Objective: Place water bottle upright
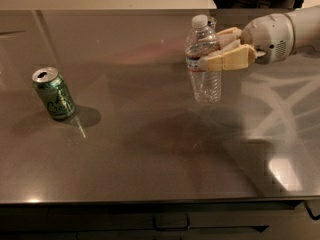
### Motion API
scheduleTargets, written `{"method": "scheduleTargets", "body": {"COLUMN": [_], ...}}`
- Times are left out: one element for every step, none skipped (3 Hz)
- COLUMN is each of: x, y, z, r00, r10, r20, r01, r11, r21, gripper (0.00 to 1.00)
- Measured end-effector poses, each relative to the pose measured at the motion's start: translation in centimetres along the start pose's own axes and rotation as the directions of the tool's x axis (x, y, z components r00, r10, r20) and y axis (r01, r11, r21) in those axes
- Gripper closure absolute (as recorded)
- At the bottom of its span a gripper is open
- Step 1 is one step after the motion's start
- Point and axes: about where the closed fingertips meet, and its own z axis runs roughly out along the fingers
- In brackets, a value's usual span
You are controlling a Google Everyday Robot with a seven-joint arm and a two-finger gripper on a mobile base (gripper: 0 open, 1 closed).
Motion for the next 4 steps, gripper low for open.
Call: {"method": "scheduleTargets", "body": {"x": [0.7,1.4,1.8,3.3], "y": [-0.6,-1.2,-1.5,-2.1], "z": [-0.9,-1.5,-1.8,-2.4], "r00": [0.998,0.992,0.988,0.984], "r10": [0.001,0.003,0.004,0.011], "r20": [0.071,0.125,0.154,0.179], "r01": [-0.001,-0.003,-0.003,-0.012], "r11": [1.0000,1.0000,1.0000,0.9999], "r21": [0.000,-0.002,-0.003,0.006], "gripper": [1.00,1.00,1.00,1.00]}}
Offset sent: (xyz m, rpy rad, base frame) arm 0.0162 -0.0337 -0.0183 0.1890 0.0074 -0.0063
